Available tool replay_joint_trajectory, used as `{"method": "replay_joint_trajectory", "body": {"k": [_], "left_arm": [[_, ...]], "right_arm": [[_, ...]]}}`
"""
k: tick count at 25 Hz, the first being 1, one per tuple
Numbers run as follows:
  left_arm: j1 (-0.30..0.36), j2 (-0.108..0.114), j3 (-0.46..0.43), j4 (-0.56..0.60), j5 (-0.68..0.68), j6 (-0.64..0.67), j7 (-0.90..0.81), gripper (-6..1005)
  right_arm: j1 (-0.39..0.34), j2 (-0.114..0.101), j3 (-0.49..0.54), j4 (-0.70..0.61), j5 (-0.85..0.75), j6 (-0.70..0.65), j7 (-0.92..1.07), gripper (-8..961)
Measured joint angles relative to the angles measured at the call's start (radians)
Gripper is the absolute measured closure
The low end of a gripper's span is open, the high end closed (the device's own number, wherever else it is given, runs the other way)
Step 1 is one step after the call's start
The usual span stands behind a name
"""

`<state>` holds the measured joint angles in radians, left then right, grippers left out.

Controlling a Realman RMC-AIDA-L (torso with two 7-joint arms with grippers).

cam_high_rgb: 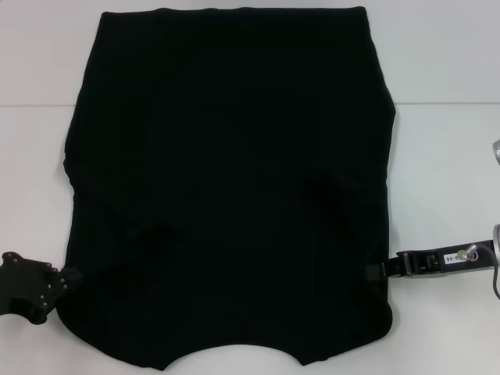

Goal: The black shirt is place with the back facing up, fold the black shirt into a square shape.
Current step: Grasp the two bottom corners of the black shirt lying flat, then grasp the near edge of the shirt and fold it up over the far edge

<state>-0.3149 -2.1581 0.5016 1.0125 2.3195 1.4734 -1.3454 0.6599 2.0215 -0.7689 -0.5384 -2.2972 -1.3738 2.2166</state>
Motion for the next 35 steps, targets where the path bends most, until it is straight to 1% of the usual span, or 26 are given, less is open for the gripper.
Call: {"method": "replay_joint_trajectory", "body": {"k": [6, 10, 14, 18, 21, 29, 35], "left_arm": [[0.000, -0.002, -0.002, 0.010, 0.000, 0.001, -0.008, 979], [-0.001, -0.006, -0.022, 0.019, -0.008, 0.011, -0.017, 979], [0.000, -0.005, -0.048, 0.027, -0.027, 0.048, -0.036, 979], [0.001, -0.006, -0.087, 0.032, -0.028, 0.100, -0.046, 978], [0.006, -0.006, -0.122, 0.031, -0.028, 0.117, -0.053, 978], [0.033, -0.006, -0.175, 0.024, -0.028, 0.194, -0.063, 979], [0.051, -0.006, -0.182, 0.021, -0.028, 0.237, -0.063, 979]], "right_arm": [[-0.032, -0.008, 0.017, -0.006, 0.007, -0.020, -0.016, 941], [-0.066, -0.015, 0.045, -0.021, 0.011, -0.043, -0.040, 941], [-0.107, -0.019, 0.106, -0.064, 0.012, -0.101, -0.080, 942], [-0.136, -0.038, 0.138, -0.066, 0.011, -0.126, -0.120, 942], [-0.163, -0.048, 0.160, -0.065, 0.012, -0.136, -0.145, 941], [-0.223, -0.056, 0.237, -0.071, 0.011, -0.177, -0.210, 941], [-0.250, -0.060, 0.252, -0.072, 0.008, -0.202, -0.239, 942]]}}
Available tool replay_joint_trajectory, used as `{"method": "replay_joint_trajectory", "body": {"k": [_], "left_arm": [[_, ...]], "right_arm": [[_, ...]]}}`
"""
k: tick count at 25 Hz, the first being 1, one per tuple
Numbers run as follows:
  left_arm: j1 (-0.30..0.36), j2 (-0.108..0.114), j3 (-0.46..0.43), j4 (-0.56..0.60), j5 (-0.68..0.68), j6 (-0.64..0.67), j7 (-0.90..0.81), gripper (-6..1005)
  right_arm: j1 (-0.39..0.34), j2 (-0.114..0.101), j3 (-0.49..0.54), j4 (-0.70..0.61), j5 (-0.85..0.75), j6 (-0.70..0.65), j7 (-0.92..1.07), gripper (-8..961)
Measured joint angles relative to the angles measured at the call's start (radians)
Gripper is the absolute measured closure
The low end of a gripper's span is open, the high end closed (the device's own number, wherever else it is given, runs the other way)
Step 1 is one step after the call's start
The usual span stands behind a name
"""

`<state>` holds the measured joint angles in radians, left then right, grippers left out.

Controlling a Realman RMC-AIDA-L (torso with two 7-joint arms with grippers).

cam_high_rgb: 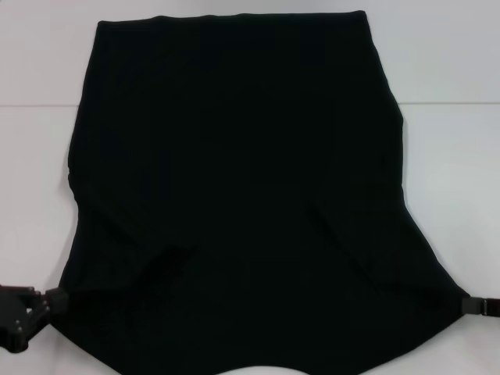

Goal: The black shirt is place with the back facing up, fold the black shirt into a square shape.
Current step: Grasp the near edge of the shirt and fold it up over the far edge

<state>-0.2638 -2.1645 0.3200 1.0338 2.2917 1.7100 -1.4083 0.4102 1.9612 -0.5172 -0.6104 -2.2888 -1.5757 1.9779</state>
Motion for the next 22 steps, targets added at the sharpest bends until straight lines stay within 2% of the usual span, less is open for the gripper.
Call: {"method": "replay_joint_trajectory", "body": {"k": [6, 11, 22], "left_arm": [[0.026, 0.000, 0.000, -0.014, 0.000, 0.026, 0.000, 978], [0.050, 0.000, -0.004, -0.017, 0.003, 0.085, 0.000, 978], [0.079, 0.005, -0.099, -0.010, 0.015, 0.185, -0.005, 980]], "right_arm": [[-0.047, -0.005, 0.038, 0.000, -0.001, -0.041, -0.051, 942], [-0.093, -0.018, 0.070, -0.003, -0.004, -0.101, -0.091, 942], [-0.177, -0.031, 0.104, -0.011, -0.015, -0.183, -0.131, 941]]}}
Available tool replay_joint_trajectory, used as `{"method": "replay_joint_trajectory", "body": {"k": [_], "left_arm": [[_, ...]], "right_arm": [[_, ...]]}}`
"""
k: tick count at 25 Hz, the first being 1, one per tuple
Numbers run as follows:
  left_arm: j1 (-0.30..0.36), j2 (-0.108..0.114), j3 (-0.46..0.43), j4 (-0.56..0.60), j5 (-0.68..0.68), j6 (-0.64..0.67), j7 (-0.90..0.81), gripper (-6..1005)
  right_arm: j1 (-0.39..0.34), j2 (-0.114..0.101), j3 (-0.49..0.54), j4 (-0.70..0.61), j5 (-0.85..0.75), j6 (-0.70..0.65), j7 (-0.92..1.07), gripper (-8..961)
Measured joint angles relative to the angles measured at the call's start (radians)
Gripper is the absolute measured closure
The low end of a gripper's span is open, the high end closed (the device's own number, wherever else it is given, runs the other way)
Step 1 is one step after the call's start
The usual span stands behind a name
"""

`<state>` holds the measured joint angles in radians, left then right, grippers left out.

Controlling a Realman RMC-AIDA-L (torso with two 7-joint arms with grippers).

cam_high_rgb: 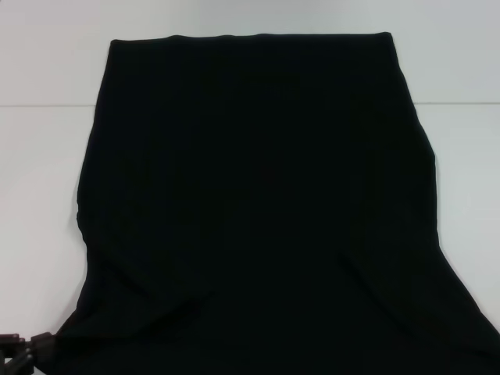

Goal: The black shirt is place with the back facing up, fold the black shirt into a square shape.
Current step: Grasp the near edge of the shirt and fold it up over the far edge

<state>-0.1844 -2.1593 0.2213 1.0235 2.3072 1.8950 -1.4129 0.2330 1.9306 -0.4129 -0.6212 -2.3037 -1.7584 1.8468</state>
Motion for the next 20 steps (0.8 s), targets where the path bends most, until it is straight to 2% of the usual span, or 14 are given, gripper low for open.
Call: {"method": "replay_joint_trajectory", "body": {"k": [5, 9, 15, 20], "left_arm": [[-0.013, 0.003, -0.007, 0.000, -0.005, 0.006, -0.018, 980], [-0.068, 0.013, -0.009, -0.009, -0.010, -0.018, -0.045, 979], [-0.216, 0.057, -0.011, -0.123, -0.013, -0.123, -0.063, 979], [-0.338, 0.099, 0.000, -0.197, -0.007, -0.267, -0.130, 979]], "right_arm": [[0.018, -0.006, 0.042, 0.000, -0.001, -0.007, 0.000, 941], [0.078, -0.011, 0.076, 0.000, 0.003, 0.001, 0.005, 941], [0.199, -0.001, 0.089, 0.006, 0.004, 0.086, 0.001, 941], [0.292, 0.006, 0.089, 0.008, 0.004, 0.159, 0.004, 941]]}}
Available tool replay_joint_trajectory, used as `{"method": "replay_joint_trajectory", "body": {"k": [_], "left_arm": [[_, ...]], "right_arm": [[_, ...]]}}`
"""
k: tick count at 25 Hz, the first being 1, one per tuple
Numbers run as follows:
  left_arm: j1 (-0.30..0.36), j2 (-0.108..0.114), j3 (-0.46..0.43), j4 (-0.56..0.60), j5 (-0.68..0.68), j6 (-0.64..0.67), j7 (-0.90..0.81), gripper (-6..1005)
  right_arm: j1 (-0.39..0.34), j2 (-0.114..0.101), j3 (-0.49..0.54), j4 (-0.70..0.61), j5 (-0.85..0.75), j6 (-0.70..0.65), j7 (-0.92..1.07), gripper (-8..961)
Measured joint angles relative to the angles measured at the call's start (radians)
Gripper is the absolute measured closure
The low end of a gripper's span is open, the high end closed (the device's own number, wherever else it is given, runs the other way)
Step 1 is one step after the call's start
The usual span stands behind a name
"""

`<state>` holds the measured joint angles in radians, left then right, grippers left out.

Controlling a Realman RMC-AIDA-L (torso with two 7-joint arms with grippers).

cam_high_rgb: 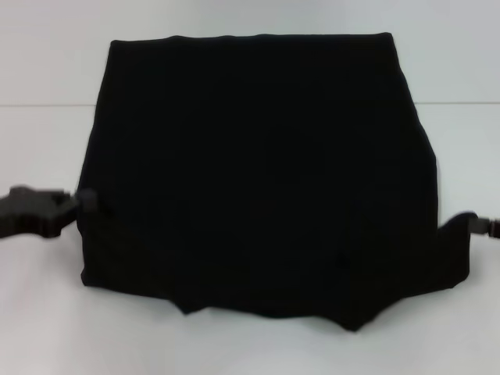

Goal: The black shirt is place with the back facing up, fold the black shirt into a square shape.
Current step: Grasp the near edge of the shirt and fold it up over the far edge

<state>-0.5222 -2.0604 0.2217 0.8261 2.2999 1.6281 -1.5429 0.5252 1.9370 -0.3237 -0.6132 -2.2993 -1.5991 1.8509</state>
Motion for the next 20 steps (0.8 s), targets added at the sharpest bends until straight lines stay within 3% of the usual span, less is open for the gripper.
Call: {"method": "replay_joint_trajectory", "body": {"k": [5, 12, 20], "left_arm": [[-0.069, 0.030, 0.002, -0.048, -0.004, -0.096, -0.020, 978], [-0.144, 0.055, 0.009, -0.116, 0.000, -0.257, -0.032, 978], [-0.215, 0.065, 0.040, -0.200, 0.004, -0.506, -0.059, 978]], "right_arm": [[0.064, 0.001, 0.000, 0.004, 0.000, 0.089, 0.018, 942], [0.164, -0.005, -0.013, 0.085, 0.001, 0.257, 0.038, 942], [0.281, 0.006, -0.045, 0.171, 0.008, 0.538, 0.047, 942]]}}
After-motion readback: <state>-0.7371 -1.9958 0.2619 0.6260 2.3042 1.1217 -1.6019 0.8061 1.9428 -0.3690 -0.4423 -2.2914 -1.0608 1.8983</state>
